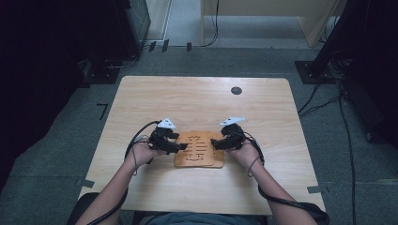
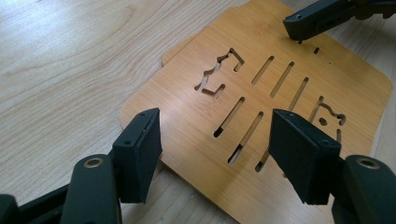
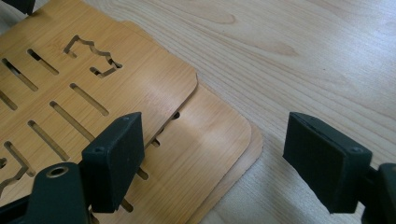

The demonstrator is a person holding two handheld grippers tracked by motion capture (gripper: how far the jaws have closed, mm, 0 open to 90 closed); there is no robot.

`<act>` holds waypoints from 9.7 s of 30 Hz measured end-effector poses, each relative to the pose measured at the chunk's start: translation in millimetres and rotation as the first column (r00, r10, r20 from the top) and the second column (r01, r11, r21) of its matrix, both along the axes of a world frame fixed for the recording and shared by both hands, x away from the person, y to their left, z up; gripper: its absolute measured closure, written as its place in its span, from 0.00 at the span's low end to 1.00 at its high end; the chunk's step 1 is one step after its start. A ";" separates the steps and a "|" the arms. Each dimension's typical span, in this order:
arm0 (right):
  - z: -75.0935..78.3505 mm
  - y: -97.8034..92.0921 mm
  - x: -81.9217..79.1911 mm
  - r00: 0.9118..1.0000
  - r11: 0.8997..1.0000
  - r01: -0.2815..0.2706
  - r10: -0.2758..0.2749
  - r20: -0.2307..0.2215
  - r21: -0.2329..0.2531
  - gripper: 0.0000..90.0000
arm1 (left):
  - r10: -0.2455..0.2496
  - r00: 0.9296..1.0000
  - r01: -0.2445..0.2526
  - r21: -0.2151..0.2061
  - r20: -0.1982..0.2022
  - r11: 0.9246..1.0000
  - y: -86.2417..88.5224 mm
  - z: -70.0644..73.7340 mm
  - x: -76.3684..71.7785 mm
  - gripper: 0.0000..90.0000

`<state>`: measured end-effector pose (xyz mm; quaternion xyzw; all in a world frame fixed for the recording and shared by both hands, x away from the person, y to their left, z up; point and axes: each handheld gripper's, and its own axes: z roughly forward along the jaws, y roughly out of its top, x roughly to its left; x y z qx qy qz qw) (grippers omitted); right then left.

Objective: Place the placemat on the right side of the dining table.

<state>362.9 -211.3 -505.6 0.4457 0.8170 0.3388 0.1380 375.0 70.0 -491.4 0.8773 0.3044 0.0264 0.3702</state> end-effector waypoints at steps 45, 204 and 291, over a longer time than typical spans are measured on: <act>11.3 27.9 -5.6 0.988 0.991 -0.061 0.077 -0.131 0.121 0.42 | -0.002 1.000 0.002 0.005 -0.005 1.000 0.1 -7.9 -4.9 0.35; 113.7 -18.3 31.8 0.929 0.988 0.147 -0.157 -0.335 -0.056 0.97 | 0.058 0.998 -0.058 -0.020 -0.023 0.998 4.1 -0.6 17.2 0.29; 109.2 -87.6 54.0 0.852 0.920 0.339 -0.390 -0.349 -0.198 0.97 | 0.029 1.000 -0.028 0.028 -0.006 0.999 -0.8 -6.8 14.2 0.28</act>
